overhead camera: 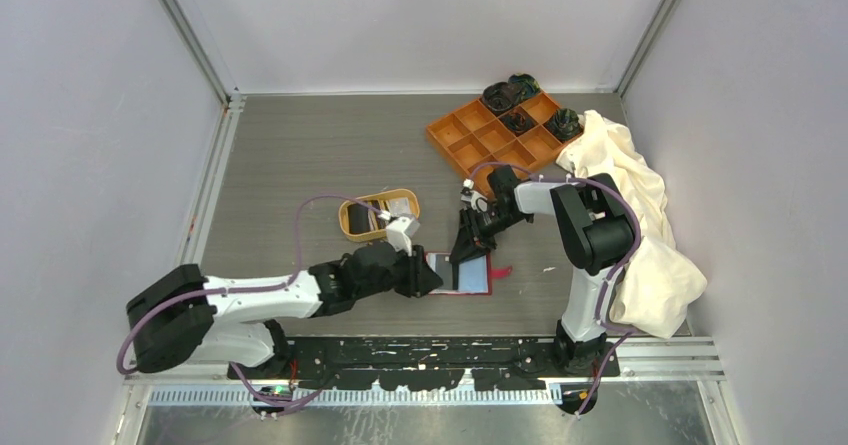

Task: Put the credit cards into the card holder
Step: Insert the credit card into the card holder, then close the card holder at the center of the board.

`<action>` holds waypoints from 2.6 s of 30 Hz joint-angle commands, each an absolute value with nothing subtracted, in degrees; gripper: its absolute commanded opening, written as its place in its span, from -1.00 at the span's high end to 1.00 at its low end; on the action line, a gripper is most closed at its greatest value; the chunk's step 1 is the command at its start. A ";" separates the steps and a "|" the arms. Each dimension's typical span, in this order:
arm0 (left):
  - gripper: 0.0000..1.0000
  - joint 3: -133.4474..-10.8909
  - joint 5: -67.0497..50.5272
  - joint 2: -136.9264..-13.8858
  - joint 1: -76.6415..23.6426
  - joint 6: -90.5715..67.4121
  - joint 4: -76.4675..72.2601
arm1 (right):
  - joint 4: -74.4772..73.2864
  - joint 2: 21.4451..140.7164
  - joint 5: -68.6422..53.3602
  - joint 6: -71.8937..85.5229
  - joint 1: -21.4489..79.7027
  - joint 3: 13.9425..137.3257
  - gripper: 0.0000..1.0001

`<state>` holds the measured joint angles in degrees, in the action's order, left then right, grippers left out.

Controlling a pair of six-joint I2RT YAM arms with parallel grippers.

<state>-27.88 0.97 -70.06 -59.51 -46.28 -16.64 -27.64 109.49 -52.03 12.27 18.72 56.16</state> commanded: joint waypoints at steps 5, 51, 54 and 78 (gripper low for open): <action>0.44 -47.55 18.35 -85.42 -70.74 -45.74 -5.72 | -28.67 108.35 -49.99 10.96 19.64 57.92 0.43; 0.20 -45.96 12.88 -79.55 -67.35 -32.76 -4.76 | -37.42 87.81 -42.17 -6.80 15.92 60.11 0.07; -0.09 -39.36 12.44 -73.07 -65.07 -32.21 -6.93 | -34.81 79.11 -43.72 -13.92 15.90 56.46 0.09; -0.36 -31.04 -5.36 -79.38 -49.90 -42.25 -12.41 | -43.16 74.84 -29.92 -79.91 27.79 40.32 0.44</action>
